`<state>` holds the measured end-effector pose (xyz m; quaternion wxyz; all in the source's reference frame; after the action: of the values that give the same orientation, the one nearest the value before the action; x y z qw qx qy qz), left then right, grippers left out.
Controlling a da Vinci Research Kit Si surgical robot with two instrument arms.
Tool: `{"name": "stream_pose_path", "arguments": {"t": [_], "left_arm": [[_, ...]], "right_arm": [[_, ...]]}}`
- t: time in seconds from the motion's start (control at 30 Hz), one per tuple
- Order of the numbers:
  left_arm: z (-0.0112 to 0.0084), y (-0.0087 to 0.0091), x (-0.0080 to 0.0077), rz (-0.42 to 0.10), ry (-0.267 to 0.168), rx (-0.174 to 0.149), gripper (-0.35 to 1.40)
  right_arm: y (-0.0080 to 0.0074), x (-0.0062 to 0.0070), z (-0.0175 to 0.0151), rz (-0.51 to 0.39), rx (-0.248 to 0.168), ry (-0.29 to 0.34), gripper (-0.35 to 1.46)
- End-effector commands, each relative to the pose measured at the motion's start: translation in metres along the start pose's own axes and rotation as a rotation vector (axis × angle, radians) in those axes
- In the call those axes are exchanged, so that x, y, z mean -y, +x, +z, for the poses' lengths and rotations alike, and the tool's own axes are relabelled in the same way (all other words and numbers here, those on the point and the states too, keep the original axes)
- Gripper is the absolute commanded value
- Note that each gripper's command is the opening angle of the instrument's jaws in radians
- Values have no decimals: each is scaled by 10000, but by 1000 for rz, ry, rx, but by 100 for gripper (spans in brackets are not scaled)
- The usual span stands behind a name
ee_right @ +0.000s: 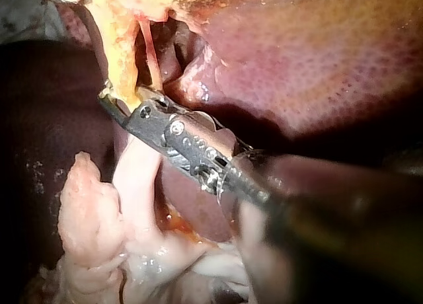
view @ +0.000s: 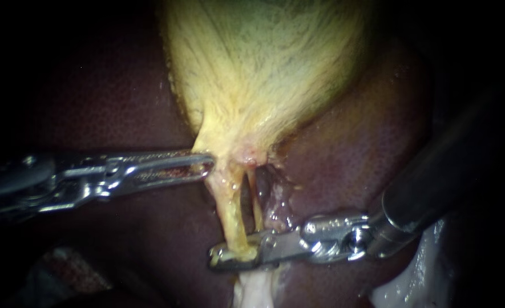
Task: Going back first clip left tube
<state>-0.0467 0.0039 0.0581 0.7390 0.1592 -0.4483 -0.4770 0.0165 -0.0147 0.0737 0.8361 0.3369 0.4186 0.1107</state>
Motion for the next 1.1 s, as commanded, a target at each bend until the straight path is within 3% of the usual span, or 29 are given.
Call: {"name": "stream_pose_path", "arguments": {"t": [0.03, 0.27, 0.4, 0.5, 0.7, 0.87, 1.1], "left_arm": [[0, 0, 0, 0, 0, 0, -8], [0, 1, 0, 0, -1, 0, -8], [0, 1, 0, 0, -1, 0, -8], [0, 1, 0, 0, -1, 0, -8], [-1, 1, 0, 0, -1, 0, -8], [-2, 1, 1, 0, -1, 0, -8], [-2, 1, 1, 0, 0, 0, -8]], "right_arm": [[0, 0, 1, 2, 0, 0, -35], [-1, -1, 1, 8, 0, 0, -35], [0, -3, 1, 13, -30, -19, 14], [3, -6, 2, -73, -53, -41, 44], [9, -11, -3, -165, -73, -75, 56], [16, -16, -13, -219, -89, -163, 60], [22, -19, -33, -253, -93, -194, 60]]}}
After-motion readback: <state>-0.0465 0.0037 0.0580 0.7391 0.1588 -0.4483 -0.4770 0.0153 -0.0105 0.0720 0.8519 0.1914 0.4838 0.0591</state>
